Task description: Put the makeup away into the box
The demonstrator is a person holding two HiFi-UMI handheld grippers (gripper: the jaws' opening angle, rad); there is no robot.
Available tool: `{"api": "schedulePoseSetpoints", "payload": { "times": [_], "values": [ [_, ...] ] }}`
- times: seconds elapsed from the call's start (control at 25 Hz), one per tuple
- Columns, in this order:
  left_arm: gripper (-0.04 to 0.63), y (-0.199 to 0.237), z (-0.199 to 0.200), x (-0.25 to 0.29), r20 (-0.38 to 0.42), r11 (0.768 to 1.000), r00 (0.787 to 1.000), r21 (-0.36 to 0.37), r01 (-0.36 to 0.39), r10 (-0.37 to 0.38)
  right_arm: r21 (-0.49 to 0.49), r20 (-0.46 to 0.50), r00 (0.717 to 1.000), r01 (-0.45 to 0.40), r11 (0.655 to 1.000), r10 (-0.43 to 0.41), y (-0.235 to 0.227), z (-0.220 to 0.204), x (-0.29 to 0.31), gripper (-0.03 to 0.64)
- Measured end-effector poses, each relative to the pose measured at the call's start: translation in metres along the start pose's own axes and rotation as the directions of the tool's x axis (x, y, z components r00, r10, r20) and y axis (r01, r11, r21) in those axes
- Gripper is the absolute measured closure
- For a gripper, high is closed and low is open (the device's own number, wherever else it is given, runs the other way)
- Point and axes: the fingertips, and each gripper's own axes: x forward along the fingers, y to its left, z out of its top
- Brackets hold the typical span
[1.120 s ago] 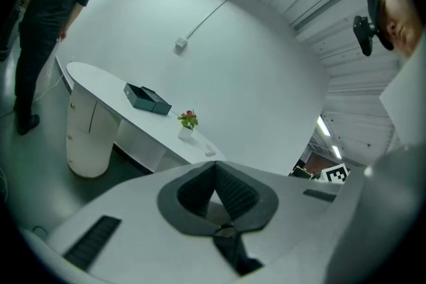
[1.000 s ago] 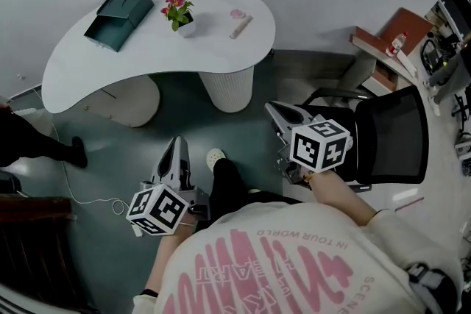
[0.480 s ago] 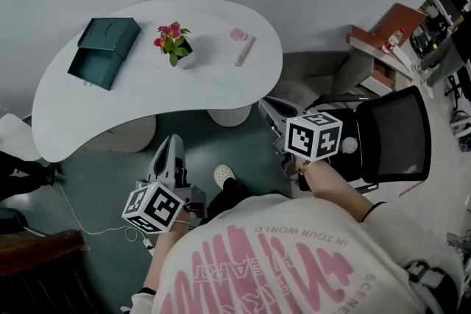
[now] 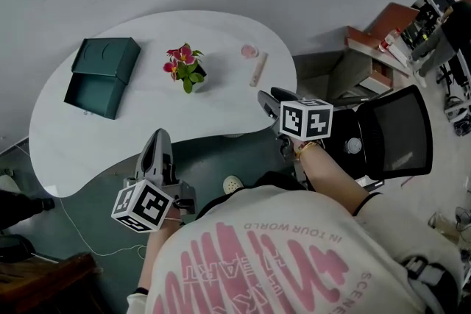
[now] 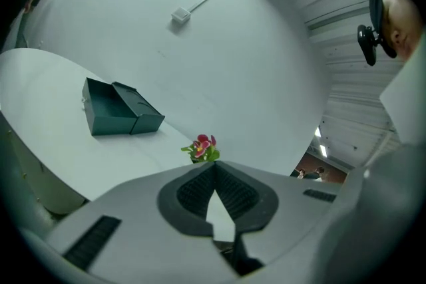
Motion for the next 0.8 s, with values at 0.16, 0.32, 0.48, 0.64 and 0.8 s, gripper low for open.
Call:
{"api": "schedulePoseSetpoints", "payload": {
  "times": [0.16, 0.32, 0.48, 0.64, 0.8],
  "values": [
    [0.592, 0.022, 0.018, 0.007, 0.008, 1.0, 1.0, 0.0, -0.013, 0.013, -0.034, -0.041, 0.996, 0.084, 0.996, -0.085, -0.003, 0.002, 0.027, 0.436],
    [0.593, 0.04, 0.021, 0.009, -0.001, 0.999, 0.999, -0.015, -0.039, 0.039, -0.072, -0.098, 0.985, 0.138, 0.988, -0.144, -0.003, -0.001, 0.048, 0.436],
    [0.592, 0.055, 0.022, 0.003, 0.0, 0.997, 0.998, -0.035, -0.069, 0.069, -0.09, -0.119, 0.972, 0.195, 0.977, -0.205, -0.009, -0.002, 0.061, 0.428],
    [0.592, 0.073, 0.024, -0.003, 0.017, 0.993, 0.994, -0.052, -0.107, 0.108, -0.103, -0.138, 0.959, 0.235, 0.966, -0.248, -0.014, -0.004, 0.074, 0.428],
    [0.592, 0.081, 0.025, -0.009, 0.022, 0.989, 0.99, -0.054, -0.135, 0.136, -0.119, -0.167, 0.943, 0.271, 0.955, -0.288, -0.017, -0.006, 0.084, 0.422]
  ]
}}
